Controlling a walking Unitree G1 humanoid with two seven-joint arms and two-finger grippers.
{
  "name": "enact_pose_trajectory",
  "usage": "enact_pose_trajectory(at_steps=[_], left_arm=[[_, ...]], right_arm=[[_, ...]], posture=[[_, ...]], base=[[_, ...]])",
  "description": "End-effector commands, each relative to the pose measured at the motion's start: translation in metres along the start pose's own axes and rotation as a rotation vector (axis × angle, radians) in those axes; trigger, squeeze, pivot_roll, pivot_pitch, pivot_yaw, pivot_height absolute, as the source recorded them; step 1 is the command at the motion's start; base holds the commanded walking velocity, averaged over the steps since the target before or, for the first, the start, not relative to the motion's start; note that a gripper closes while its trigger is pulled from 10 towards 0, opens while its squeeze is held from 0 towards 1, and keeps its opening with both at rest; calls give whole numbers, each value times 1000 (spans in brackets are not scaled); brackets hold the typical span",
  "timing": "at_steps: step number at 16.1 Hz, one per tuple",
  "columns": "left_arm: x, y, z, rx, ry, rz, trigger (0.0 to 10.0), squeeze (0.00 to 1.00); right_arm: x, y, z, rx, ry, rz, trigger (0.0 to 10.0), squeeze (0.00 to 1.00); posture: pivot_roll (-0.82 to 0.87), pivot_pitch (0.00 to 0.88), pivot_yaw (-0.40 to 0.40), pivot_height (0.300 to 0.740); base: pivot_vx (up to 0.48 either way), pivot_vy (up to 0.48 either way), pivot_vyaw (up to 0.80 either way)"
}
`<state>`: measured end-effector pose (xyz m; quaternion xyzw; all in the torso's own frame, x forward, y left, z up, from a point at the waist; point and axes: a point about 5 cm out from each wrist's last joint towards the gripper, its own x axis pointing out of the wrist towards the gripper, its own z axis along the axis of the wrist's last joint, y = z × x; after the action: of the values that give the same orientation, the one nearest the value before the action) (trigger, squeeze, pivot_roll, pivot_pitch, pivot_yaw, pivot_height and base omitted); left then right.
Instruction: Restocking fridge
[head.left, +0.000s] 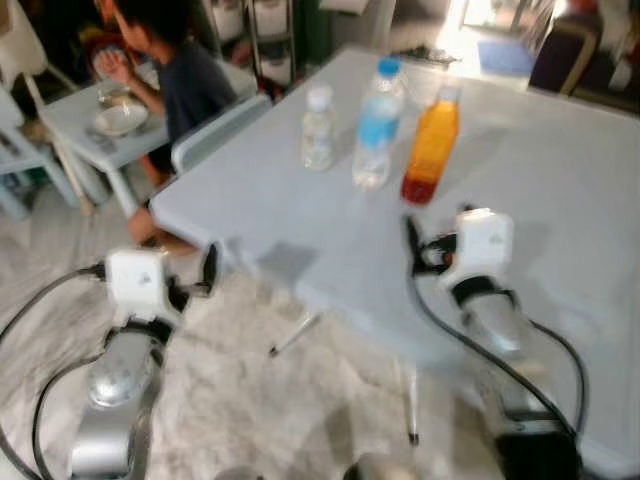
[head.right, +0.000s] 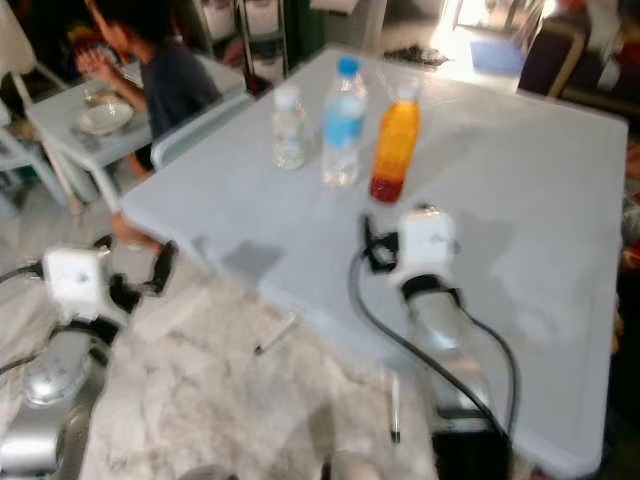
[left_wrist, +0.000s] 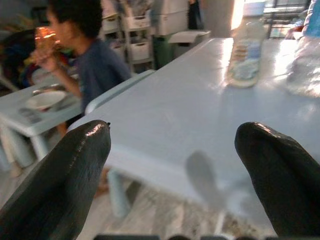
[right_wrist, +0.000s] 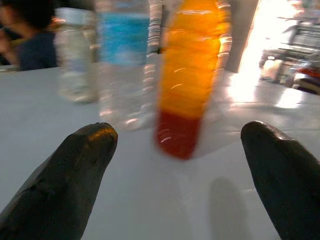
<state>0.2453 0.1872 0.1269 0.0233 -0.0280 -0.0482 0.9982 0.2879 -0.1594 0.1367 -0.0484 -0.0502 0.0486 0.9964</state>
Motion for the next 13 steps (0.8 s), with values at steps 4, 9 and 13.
enact_pose_trajectory(at_steps=[4,9,13], left_arm=[[0,10,4,37,-3,23,10000,0],[-15,27,-3,103,71,-8,10000,0],[-16,33,5,122,60,3,10000,0]], right_arm=[[4,12,7,6,-29,37,10000,0],[25,3,35,-65,-134,-21,10000,0],[41,-5,50,-84,-189,-42,10000,0]], posture=[[-41,128,0,740],[-17,167,5,740],[9,181,5,740]], base=[[0,0,-166],[0,0,0],[0,0,0]])
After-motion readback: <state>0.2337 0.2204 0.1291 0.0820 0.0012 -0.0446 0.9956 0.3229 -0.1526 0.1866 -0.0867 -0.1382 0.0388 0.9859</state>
